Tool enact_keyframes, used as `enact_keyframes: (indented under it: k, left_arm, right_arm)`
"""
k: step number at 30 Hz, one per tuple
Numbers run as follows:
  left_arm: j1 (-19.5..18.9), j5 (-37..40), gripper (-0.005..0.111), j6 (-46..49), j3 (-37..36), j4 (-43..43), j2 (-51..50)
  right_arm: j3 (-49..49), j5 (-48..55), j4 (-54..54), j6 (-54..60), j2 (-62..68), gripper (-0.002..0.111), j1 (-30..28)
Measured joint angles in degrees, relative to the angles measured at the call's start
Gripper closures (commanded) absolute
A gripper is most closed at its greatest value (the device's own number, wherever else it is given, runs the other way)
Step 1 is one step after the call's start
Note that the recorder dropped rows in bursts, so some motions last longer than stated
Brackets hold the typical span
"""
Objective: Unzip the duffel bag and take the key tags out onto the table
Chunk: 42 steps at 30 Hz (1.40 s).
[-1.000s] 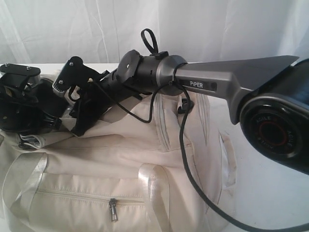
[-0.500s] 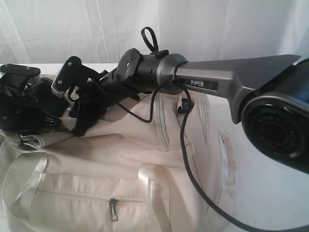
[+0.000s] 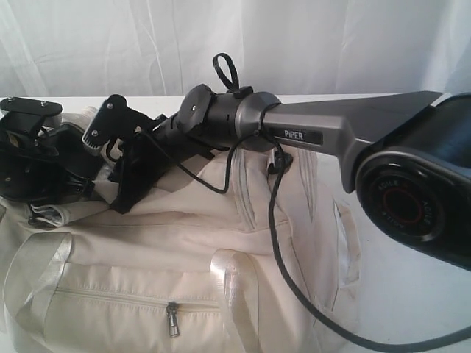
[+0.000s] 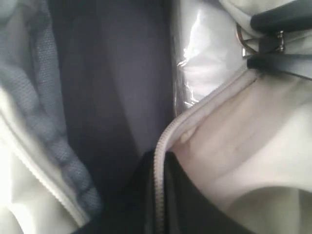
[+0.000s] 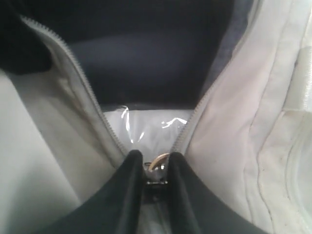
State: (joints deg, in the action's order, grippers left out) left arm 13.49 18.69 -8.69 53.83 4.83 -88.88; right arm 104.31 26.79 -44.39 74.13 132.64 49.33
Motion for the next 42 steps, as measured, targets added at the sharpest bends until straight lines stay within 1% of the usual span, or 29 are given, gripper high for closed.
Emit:
enact_keyframes:
  k: [5, 6, 12, 24, 30, 37, 42]
  left_arm:
    - [0.0, 0.0, 0.107, 0.0, 0.0, -0.1, 0.0]
    - [0.0, 0.0, 0.107, 0.0, 0.0, -0.1, 0.0]
    - [0.0, 0.0, 0.107, 0.0, 0.0, -0.2, 0.0]
    - [0.0, -0.2, 0.107, 0.4, 0.0, -0.3, 0.0]
    - [0.0, -0.2, 0.107, 0.7, 0.0, -0.3, 0.0]
    - [0.0, -0.2, 0.107, 0.7, 0.0, -0.3, 0.0]
    - [0.0, -0.2, 0.107, 0.8, 0.0, -0.3, 0.0]
  right_arm:
    - [0.1, 0.0, 0.5, 0.0, 0.2, 0.107, 0.1]
    - [0.1, 0.0, 0.8, 0.0, 0.2, 0.108, 0.2]
    - [0.1, -0.4, 1.2, -1.7, -0.1, 0.108, 0.1]
    - [0.0, 2.9, 3.0, -5.5, -3.9, 0.108, -2.6]
    - [-0.1, 4.4, 6.0, -8.1, -5.1, 0.108, -3.3]
    - [-0.2, 5.6, 8.5, -8.6, -5.9, 0.108, -3.6]
    - [-0.2, 7.2, 10.7, -12.1, -6.4, 0.108, -4.4]
